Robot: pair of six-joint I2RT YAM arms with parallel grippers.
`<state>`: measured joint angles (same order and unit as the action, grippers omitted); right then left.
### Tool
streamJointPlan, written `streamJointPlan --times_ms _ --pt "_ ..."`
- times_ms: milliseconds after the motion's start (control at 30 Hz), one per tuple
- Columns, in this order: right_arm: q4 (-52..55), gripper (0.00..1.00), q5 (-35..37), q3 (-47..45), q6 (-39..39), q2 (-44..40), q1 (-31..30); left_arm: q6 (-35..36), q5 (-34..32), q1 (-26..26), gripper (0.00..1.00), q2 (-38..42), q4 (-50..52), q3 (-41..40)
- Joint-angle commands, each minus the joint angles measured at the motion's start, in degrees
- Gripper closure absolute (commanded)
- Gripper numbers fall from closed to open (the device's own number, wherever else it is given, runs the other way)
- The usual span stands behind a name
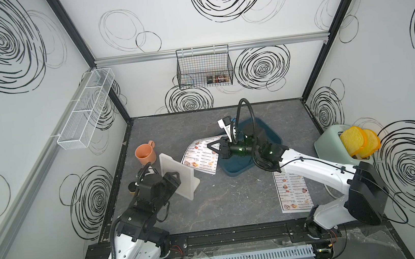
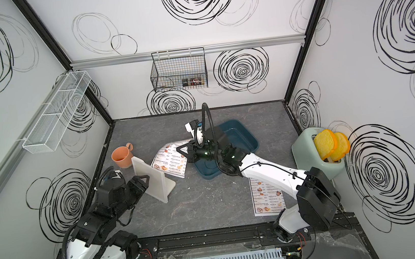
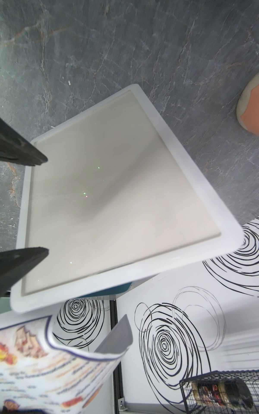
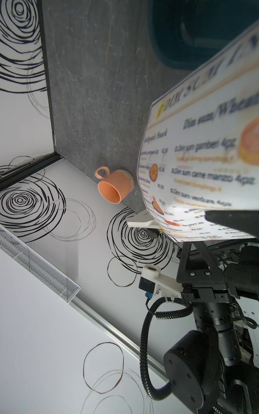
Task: Replace the menus in the menu holders
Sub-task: Insert the menu into the menu holder.
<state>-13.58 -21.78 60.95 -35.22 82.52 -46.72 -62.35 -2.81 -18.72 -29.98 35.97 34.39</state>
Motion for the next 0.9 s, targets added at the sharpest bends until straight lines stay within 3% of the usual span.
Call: streamJointPlan --times_ms 0,867 --pt "0.62 1.0 0.58 1.38 1.89 -0.51 -0.04 0.32 -0.56 0.42 0.37 -0.27 -1.34 0.59" --pt "3.38 1.0 3.45 1.98 5.66 -1.13 -0.74 0.49 -0.37 0.44 0.36 0.0 -1.43 0.63"
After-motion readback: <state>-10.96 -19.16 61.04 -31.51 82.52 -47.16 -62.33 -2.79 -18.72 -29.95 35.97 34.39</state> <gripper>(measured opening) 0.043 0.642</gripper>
